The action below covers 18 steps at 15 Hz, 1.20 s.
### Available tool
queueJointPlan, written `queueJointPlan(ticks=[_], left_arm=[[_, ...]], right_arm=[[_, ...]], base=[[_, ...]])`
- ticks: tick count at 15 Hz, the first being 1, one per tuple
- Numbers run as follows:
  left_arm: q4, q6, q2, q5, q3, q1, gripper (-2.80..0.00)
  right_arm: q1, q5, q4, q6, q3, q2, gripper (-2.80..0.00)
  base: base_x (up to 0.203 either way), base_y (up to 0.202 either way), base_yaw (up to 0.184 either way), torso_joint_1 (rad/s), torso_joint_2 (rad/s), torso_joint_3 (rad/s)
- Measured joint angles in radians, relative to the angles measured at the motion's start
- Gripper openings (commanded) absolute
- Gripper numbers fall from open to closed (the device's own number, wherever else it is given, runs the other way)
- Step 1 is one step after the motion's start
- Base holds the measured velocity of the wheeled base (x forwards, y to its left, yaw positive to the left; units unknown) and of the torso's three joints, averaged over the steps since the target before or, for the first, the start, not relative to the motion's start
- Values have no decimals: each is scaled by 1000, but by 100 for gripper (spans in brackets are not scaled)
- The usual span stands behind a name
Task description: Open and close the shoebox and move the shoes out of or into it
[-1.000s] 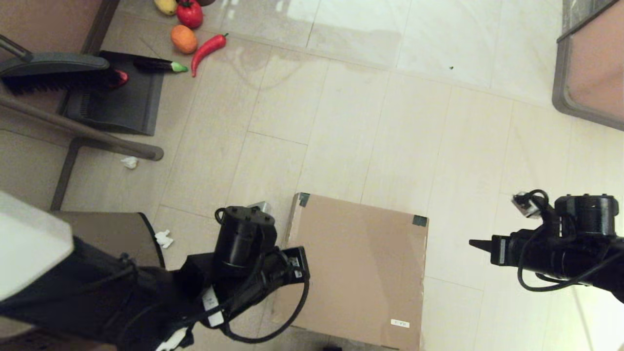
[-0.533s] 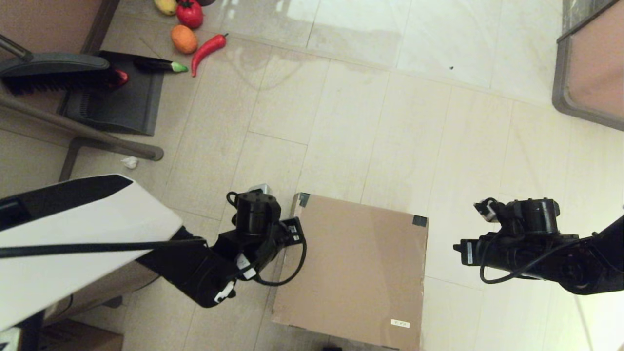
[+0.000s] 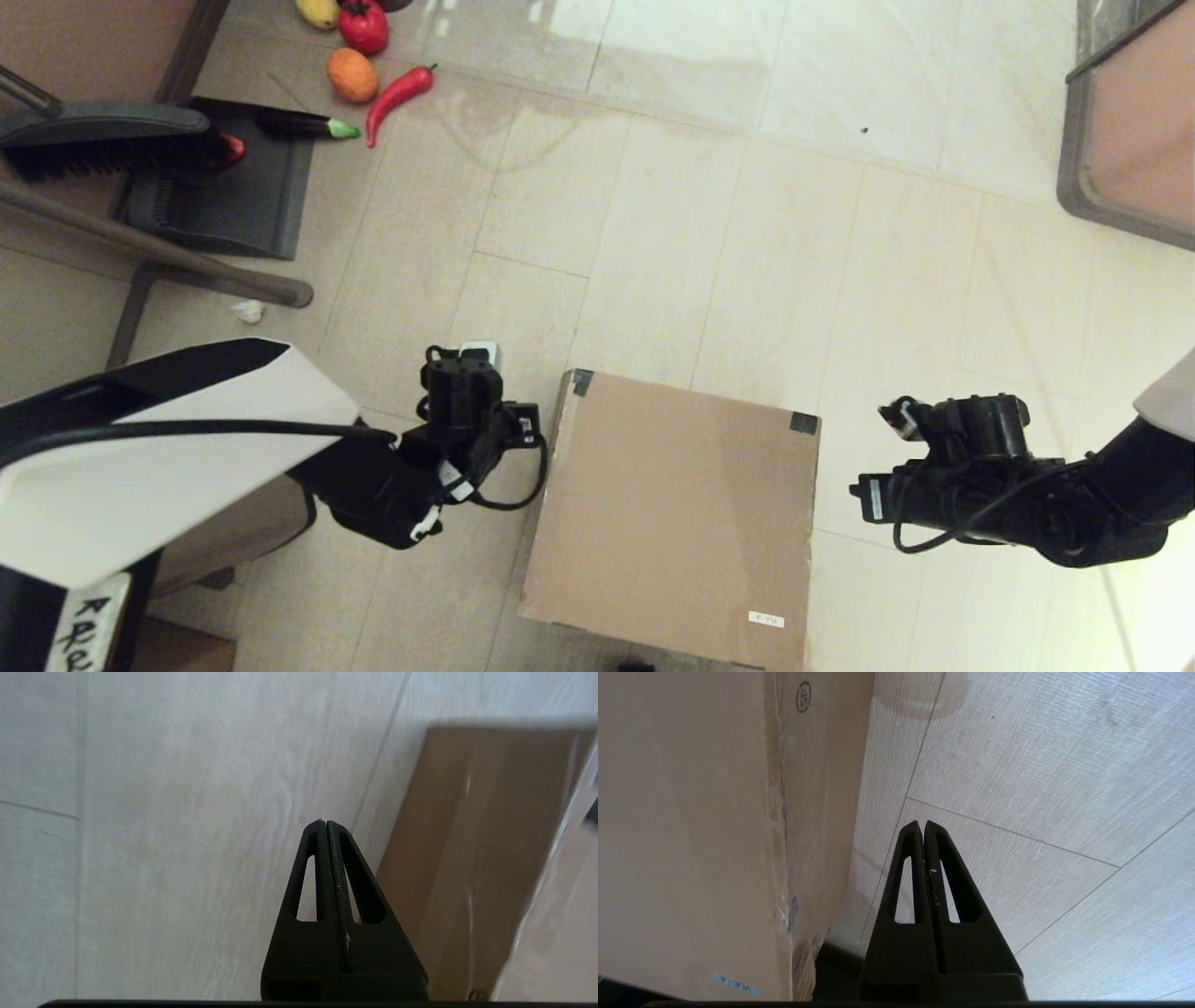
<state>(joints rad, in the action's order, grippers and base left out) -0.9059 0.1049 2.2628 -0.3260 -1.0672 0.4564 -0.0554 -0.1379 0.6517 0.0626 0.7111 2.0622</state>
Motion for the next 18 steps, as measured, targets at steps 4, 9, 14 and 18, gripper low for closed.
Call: queueJointPlan(ticks=[4,9,14,18], left_arm=[[10,-3,63,3,-51,3,-280],[24,-10,130,3,-108,3,-280],[119,-10,163,6,-247,3,-280],[210,-10,181,7,-406,1,-280]], right_arm=[[-33,31,3,2,46,49,-280],[-69,59,-5,0,129,115,-280],[-76,47,-55,6,252,146,-280],[-76,38,-69,11,337,156,-280]], base=[[0,0,0,0,0,0],[0,0,0,0,0,0],[0,0,0,0,0,0],[0,0,0,0,0,0]])
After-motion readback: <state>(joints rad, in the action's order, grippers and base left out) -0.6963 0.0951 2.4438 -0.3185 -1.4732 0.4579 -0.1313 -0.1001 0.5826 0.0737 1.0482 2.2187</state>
